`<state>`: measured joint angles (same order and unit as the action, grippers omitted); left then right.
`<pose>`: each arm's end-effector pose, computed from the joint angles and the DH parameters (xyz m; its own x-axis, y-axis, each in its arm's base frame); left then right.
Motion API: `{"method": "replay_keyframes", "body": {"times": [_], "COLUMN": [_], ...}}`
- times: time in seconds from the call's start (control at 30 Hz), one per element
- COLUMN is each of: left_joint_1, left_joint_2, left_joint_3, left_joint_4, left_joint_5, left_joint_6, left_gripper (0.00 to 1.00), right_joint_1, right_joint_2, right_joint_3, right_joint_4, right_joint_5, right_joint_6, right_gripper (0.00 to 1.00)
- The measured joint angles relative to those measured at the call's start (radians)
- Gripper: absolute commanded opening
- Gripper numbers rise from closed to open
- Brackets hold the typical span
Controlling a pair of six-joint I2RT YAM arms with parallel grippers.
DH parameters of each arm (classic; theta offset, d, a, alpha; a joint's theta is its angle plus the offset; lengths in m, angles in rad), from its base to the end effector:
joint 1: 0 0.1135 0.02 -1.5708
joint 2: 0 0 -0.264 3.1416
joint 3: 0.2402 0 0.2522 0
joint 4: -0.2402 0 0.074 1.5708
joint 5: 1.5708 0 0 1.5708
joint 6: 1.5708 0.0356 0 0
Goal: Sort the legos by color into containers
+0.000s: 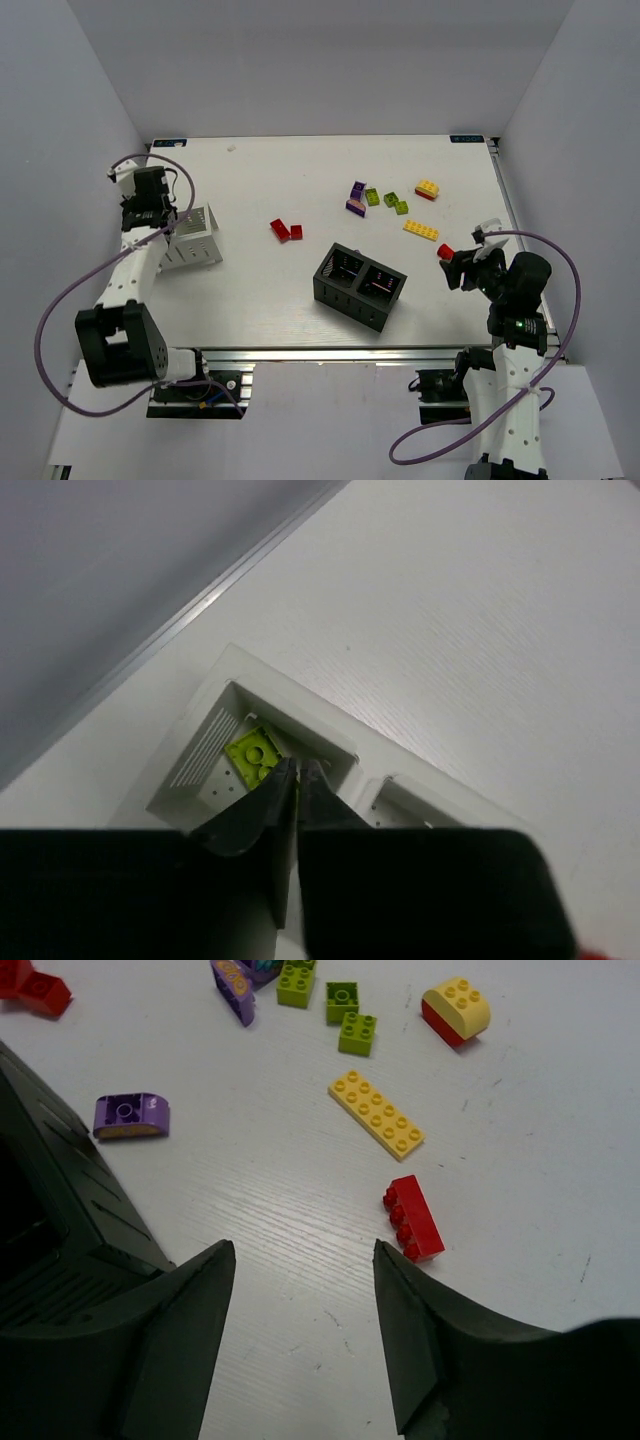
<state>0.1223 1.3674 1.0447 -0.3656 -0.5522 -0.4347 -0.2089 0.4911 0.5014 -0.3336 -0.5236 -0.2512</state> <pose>0.2941 0.0550 0.2850 -0.3588 -0.4053 -0.8408 -0.7244 0.6890 -0.0230 0.1318 -0.0097 0.2672 -0.2304 -0.1712 -0.9579 -0.3525 0.9322 -0.0818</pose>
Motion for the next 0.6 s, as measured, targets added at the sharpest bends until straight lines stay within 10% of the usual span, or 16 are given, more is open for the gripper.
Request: {"method": "replay_keyframes", "body": {"times": [0.13, 0.27, 0.37, 0.6], "left_joint_1": [-0.009, -0.024, -0.050, -0.128], "left_joint_2": [-0.140, -0.261, -0.267, -0.267], "left_joint_3": [-0.001, -0.069, -0.165, -0.370], "left_joint_4": [0.027, 0.205, 0.331, 0.356], "left_joint_5": [0.220, 0.666, 0.956, 1.199], "left_joint_6": [-0.007, -0.025, -0.044, -0.009], "left_gripper": [0.05, 0.57, 0.79, 0.83], "right_joint_1": [0.005, 0.020, 0.048, 0.208], "right_joint_2": [0.040, 0.229, 0.459, 0.924], "right_joint_3": [0.000, 0.062, 0.233, 0.610], "right_joint_4": [0.003, -0.010, -0.026, 0.016], "right_joint_5": [-0.081, -0.161, -0.153, 0.028], "right_joint_6": [-0.058, -0.106, -0.103, -0.061], "right_gripper": [0.66, 0.67, 0.79, 0.89]}}
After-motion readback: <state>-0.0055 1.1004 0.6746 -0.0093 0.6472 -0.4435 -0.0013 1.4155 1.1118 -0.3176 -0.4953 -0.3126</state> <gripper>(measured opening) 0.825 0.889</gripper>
